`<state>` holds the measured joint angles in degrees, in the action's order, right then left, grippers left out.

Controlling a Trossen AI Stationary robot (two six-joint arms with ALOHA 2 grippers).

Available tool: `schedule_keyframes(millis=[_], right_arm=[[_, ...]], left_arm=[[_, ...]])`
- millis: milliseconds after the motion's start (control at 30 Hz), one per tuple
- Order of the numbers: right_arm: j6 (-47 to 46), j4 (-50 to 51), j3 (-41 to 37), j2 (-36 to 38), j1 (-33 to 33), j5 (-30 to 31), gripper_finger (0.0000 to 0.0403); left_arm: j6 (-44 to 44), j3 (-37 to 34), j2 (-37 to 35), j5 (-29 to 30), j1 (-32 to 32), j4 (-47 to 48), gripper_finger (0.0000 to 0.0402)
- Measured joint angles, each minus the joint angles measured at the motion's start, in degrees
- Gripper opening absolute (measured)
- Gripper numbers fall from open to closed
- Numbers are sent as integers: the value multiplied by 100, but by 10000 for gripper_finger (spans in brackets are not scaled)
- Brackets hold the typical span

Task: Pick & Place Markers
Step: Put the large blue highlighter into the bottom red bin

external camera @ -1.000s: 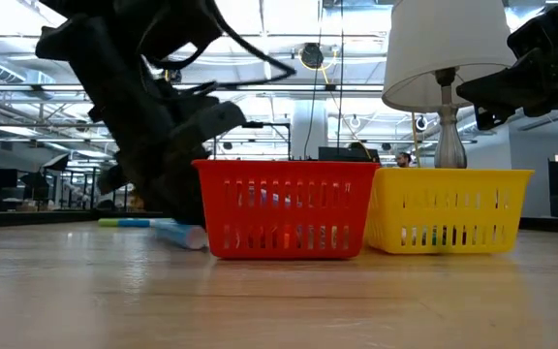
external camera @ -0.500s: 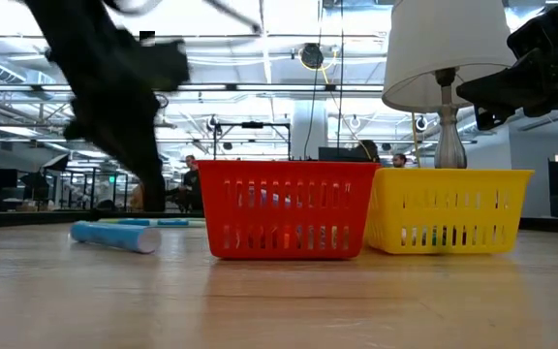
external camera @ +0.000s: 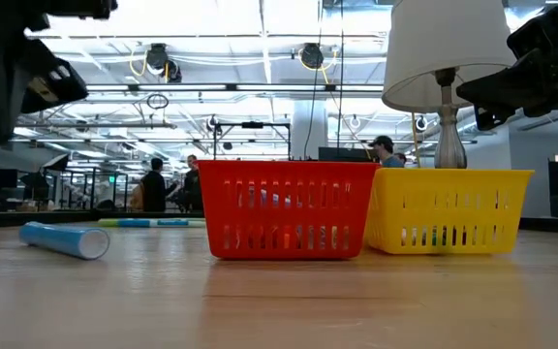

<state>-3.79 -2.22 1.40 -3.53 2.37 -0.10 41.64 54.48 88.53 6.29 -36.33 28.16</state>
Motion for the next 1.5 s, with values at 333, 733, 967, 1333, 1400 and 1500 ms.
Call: schedule_keyframes(millis=[333,733,967,1333,1400,1500], right_arm=[[2,0,-1,-2,-2,0,18],[0,-1,1,-2,0,2,18],[1,-2,-1,-4,-2,0,18],[2,-4,-1,-4,-2,2,18],[2,-4,-1,-4,0,0,18],[1,-4,0,-4,-1,1,18]], left_arm=[[-119,340,272,310,273,216,93],[-1999,430,262,-722,117,1261,179],[-2987,69,264,282,-314,1561,188],[-3284,-262,264,425,-315,929,189],[-3424,-397,264,422,-272,558,189],[-3649,-560,264,476,-175,167,189]])
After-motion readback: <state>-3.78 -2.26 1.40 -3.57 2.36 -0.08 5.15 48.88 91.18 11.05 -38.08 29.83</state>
